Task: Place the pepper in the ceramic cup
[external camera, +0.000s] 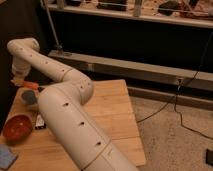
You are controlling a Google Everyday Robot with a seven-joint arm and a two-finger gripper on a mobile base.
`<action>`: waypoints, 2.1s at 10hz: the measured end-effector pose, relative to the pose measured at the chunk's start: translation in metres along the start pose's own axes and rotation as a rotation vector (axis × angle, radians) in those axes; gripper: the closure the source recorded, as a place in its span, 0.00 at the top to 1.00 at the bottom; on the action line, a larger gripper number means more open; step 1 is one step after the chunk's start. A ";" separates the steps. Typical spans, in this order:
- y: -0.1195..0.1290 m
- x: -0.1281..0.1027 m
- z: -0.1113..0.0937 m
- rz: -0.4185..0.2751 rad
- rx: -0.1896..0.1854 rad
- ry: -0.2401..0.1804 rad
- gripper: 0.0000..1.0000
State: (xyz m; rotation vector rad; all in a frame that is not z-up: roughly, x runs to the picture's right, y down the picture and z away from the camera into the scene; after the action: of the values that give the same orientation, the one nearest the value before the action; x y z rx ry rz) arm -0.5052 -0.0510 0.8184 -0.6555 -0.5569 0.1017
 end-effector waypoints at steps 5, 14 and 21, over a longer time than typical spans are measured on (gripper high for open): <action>0.011 -0.025 0.008 -0.051 -0.014 -0.011 0.36; 0.012 -0.043 0.011 -0.087 -0.009 -0.025 0.36; 0.014 -0.054 0.015 -0.111 -0.012 -0.026 0.36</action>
State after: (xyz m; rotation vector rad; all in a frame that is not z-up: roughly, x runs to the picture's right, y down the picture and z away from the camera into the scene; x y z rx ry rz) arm -0.5576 -0.0458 0.7955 -0.6342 -0.6182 0.0034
